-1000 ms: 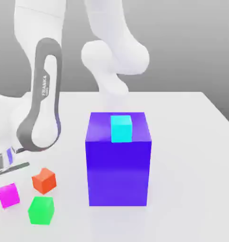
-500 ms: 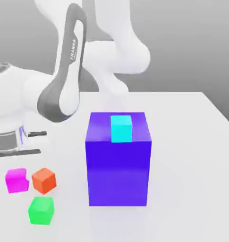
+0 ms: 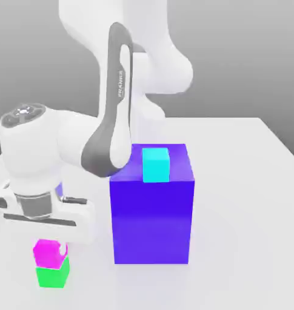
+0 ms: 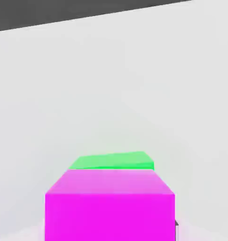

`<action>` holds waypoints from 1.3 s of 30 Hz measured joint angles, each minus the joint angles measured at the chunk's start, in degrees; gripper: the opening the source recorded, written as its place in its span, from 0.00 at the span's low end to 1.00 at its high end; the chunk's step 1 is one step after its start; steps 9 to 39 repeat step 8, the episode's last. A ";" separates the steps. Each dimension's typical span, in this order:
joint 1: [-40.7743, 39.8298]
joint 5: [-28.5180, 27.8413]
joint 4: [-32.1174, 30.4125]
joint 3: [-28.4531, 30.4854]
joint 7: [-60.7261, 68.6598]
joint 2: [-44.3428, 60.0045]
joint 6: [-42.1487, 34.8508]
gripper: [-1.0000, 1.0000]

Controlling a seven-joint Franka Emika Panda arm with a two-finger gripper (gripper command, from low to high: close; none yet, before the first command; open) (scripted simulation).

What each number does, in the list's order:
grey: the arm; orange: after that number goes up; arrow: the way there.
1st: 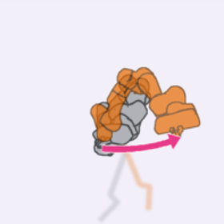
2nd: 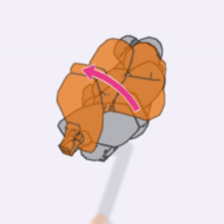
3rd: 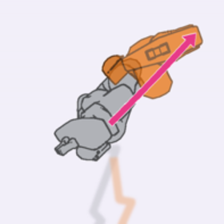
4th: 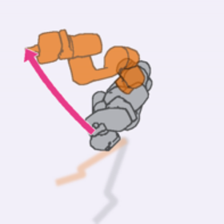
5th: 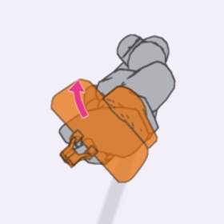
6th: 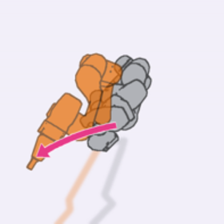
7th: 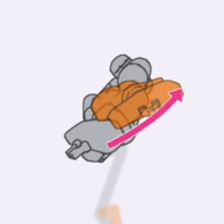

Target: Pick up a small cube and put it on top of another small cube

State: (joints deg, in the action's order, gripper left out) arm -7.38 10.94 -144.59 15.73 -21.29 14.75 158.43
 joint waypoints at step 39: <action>0.85 -5.69 -0.50 1.88 -4.16 -6.97 -5.99 1.00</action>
